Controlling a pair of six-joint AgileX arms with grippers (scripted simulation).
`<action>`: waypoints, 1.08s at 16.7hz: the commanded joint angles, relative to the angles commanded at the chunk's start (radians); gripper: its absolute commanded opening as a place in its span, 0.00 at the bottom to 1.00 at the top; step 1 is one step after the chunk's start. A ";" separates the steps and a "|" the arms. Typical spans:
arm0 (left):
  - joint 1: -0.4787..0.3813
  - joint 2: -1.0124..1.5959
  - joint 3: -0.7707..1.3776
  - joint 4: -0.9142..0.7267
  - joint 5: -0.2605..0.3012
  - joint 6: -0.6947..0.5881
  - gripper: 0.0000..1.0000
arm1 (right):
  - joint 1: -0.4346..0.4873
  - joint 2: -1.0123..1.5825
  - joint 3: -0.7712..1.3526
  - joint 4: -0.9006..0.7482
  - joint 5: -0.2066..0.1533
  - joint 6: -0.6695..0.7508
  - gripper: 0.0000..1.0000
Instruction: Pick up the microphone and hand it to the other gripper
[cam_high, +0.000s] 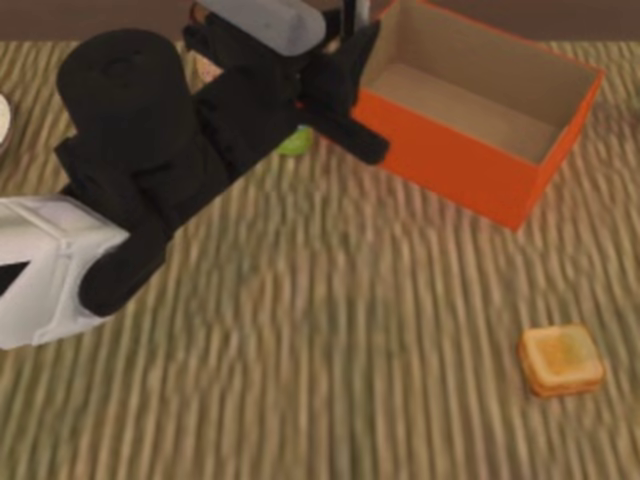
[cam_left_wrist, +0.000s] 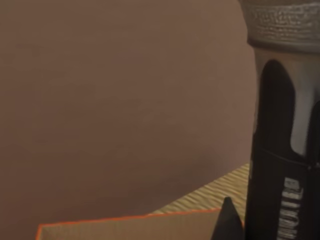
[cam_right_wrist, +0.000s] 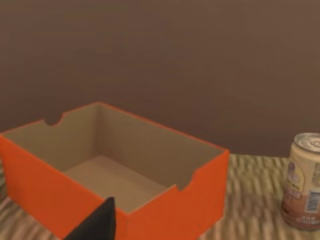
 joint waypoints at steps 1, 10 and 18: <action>0.000 0.000 0.000 0.000 0.000 0.000 0.00 | 0.048 0.072 0.045 0.023 0.014 -0.001 1.00; 0.000 0.000 0.000 0.000 0.000 0.000 0.00 | 0.492 0.756 0.492 0.272 0.140 -0.007 1.00; 0.000 0.000 0.000 0.000 0.000 0.000 0.00 | 0.627 0.951 0.609 0.327 0.180 -0.015 1.00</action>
